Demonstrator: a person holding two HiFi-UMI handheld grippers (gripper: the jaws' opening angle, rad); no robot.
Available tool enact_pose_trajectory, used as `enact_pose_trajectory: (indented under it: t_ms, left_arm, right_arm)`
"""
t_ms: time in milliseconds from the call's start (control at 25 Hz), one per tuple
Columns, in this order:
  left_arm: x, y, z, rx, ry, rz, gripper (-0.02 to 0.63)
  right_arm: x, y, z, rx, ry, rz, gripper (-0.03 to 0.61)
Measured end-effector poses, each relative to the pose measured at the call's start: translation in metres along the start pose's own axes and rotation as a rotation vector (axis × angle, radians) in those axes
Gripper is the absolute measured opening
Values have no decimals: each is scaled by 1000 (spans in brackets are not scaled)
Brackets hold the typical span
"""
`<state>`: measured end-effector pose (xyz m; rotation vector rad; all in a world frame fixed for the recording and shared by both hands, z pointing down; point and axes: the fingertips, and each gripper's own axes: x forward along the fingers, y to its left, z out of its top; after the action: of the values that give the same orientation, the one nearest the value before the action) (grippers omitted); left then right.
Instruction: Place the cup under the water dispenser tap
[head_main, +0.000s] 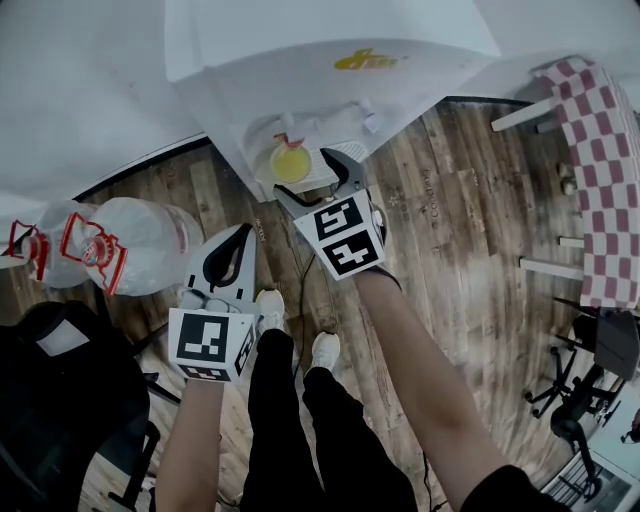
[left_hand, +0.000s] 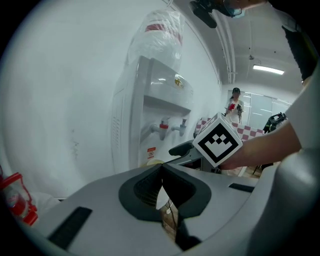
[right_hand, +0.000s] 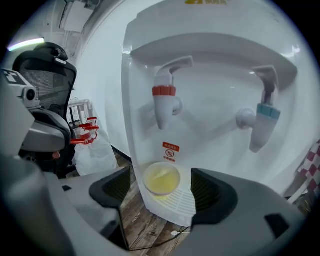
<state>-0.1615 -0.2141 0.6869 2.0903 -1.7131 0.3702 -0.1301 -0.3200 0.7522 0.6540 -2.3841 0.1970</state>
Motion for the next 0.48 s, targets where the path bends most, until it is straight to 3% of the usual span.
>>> enact_pose_trajectory:
  t_ms: [280, 320, 400, 480]
  left_arm:
    - [-27, -21, 12, -9, 9, 18, 14]
    - [-33, -25, 17, -9, 7, 19, 14]
    - [-46, -33, 29, -10, 0, 22, 14]
    - [-61, -41, 40, -17, -5, 25, 14]
  right_arm:
    - [-41, 15, 9, 4, -10, 42, 362]
    - [-50, 17, 12, 11, -13, 46, 345]
    - [-70, 19, 17, 36, -24, 45, 251]
    - [-91, 22, 23, 63, -37, 49, 217]
